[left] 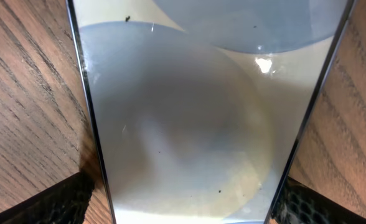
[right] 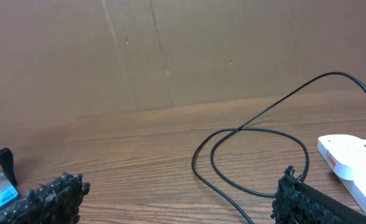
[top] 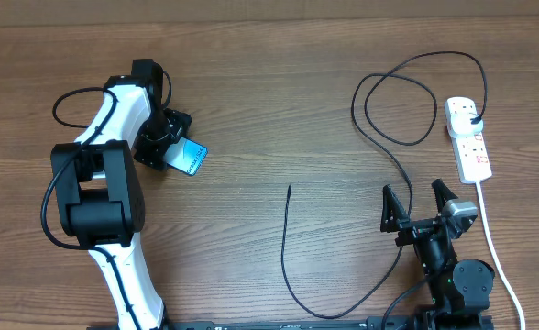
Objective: Plug charger to phone and switch on socket
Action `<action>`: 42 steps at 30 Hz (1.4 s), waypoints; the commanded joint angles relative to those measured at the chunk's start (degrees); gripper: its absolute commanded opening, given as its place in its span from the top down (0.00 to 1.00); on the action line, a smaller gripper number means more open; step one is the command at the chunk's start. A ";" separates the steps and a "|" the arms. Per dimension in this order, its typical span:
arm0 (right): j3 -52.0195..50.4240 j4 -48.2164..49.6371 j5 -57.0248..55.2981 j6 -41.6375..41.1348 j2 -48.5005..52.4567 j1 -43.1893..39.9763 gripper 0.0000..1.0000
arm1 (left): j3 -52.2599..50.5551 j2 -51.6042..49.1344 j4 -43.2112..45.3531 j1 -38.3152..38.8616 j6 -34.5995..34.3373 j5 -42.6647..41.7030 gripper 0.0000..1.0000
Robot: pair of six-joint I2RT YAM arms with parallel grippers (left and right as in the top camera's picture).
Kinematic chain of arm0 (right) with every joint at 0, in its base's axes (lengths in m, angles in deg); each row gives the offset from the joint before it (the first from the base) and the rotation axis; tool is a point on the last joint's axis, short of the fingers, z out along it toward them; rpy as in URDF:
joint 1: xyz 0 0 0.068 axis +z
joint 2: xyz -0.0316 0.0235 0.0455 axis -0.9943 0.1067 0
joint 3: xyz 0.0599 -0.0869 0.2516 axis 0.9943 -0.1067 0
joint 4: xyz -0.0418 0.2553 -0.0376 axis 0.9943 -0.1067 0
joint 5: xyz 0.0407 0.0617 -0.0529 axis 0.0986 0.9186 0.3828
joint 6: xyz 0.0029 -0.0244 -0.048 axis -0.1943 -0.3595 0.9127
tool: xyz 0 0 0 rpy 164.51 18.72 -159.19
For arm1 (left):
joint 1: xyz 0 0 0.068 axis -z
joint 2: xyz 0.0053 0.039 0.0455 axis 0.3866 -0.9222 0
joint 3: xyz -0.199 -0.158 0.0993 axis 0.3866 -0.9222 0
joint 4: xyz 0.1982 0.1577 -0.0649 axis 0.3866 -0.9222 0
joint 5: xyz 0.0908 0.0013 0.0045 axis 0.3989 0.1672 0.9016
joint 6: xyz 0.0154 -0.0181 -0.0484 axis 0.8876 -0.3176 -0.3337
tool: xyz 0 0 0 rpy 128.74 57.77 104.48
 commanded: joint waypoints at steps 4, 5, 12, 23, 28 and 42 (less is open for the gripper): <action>-0.61 0.20 -0.52 0.24 -0.52 0.37 0.00 | 0.09 -2.08 0.79 0.26 1.31 0.98 0.05; -0.61 0.20 -0.52 0.24 -0.52 0.37 0.00 | 0.09 -2.08 0.81 0.46 1.31 0.98 0.05; -0.61 0.20 -0.50 0.24 -0.52 0.37 0.00 | 0.09 -2.08 1.86 2.03 1.22 1.03 0.05; -0.61 0.20 -0.50 0.24 -0.52 0.37 0.00 | 0.09 -2.08 0.72 1.99 0.57 0.94 0.05; -0.61 0.20 -0.52 0.24 -0.52 0.37 0.00 | 0.09 -2.08 -0.44 1.95 -0.68 0.59 0.02; -0.61 0.20 -0.52 0.24 -0.52 0.37 0.00 | 0.09 -2.08 -0.98 1.20 -1.29 -0.35 0.00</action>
